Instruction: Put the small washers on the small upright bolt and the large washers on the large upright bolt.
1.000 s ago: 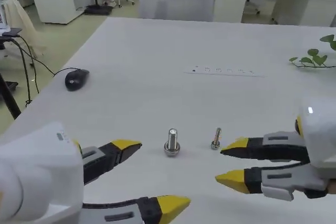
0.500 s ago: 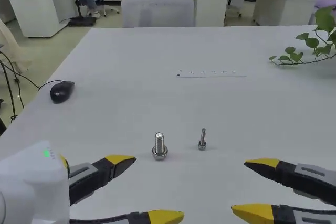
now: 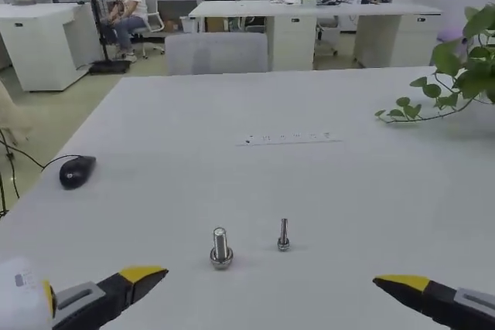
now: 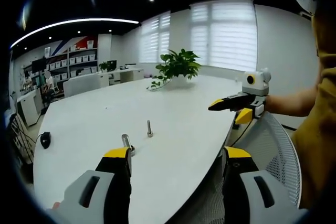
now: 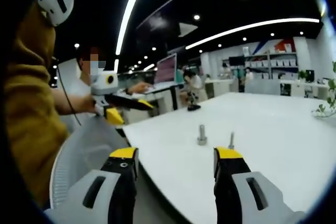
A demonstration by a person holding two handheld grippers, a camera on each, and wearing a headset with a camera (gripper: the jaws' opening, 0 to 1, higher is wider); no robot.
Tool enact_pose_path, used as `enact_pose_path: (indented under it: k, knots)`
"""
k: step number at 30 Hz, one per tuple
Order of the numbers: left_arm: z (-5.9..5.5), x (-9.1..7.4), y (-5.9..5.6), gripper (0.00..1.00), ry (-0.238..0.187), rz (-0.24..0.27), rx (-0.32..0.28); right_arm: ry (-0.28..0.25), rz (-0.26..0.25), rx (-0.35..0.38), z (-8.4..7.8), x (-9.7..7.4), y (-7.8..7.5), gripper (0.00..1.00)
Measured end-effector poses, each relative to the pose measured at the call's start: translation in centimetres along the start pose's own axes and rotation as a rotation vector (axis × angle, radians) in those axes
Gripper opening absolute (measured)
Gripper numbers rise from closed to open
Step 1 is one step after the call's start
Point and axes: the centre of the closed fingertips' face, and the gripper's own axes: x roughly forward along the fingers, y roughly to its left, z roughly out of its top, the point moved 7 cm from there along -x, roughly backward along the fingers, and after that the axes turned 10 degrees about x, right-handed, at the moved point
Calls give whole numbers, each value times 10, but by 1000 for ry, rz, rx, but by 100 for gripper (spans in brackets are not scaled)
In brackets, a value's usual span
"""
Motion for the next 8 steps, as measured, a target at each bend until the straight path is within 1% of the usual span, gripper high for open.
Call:
enact_pose_path:
  k: [2,4,5,8]
  knots:
    - [1,-2,-1,70,7,8,6,-8,3,-7,3,3,2,59]
    - [3,-4,-2,70,-1,14,10,-13,14,-9,4,7,4,59]
    - [4,-5,-1,70,-10,22,4,-6,15,-15,4,9,5,59]
    - [5,-6,-1,70,-14,30,-3,6,17,-21,3,10,5,58]
